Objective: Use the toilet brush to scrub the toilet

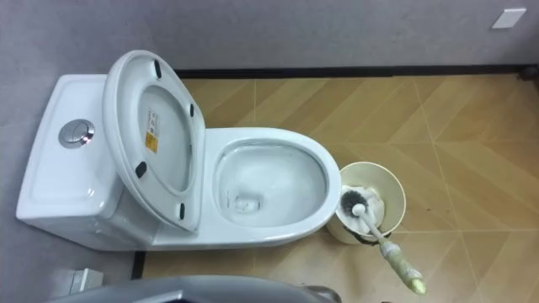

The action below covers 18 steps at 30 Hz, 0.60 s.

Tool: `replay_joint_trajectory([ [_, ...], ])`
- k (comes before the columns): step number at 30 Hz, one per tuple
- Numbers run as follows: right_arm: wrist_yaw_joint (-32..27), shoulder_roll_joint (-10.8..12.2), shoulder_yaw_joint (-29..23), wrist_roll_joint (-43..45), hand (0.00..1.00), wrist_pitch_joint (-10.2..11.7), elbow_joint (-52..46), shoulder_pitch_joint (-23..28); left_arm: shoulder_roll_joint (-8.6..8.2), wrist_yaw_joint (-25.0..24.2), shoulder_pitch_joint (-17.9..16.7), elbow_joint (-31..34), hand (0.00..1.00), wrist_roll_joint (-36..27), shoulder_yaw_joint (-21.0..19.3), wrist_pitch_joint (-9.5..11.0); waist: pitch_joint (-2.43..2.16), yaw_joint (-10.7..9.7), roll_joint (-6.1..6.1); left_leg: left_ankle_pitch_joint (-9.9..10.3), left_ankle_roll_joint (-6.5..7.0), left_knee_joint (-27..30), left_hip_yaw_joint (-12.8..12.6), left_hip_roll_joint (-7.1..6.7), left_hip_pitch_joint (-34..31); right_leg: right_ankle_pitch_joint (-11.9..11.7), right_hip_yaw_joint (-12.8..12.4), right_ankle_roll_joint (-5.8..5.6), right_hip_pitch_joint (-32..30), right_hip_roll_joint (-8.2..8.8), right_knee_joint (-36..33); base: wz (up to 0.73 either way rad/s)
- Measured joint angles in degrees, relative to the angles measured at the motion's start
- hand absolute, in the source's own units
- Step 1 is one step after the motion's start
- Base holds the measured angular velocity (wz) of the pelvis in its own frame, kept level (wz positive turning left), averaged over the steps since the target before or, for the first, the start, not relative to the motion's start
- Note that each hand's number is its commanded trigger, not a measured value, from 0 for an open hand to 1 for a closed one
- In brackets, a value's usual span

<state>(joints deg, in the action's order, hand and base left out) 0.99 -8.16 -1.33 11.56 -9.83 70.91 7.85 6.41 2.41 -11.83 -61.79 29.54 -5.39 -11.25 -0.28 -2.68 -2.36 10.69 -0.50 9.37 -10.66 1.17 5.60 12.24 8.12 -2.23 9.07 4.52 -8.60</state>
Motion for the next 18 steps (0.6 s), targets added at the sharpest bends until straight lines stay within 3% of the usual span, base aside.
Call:
replay_joint_trajectory([
  [8, 0.5, 0.0, 0.0, 0.0, 0.00, 0.6, -0.1, -0.1, 0.03, 0.0, 0.1, 0.0, 0.00, 0.0, 0.0, 0.5, 0.51, 0.1, -0.07, 0.2, 0.03, 0.0, -0.1, -0.02, 0.0, 0.1, -0.1, -0.03, -0.1, 0.01, 0.2, 0.00],
  [18, 0.0, -0.2, 0.0, 1.5, 0.00, 1.9, -0.6, -0.1, 0.00, -0.1, 0.1, -0.1, 0.00, 0.0, 0.1, 1.4, 0.62, 0.1, 0.36, 0.2, -0.08, -0.1, -0.1, 0.07, -0.1, 0.1, -0.1, -0.02, 0.0, -0.10, 0.3, 0.00],
])
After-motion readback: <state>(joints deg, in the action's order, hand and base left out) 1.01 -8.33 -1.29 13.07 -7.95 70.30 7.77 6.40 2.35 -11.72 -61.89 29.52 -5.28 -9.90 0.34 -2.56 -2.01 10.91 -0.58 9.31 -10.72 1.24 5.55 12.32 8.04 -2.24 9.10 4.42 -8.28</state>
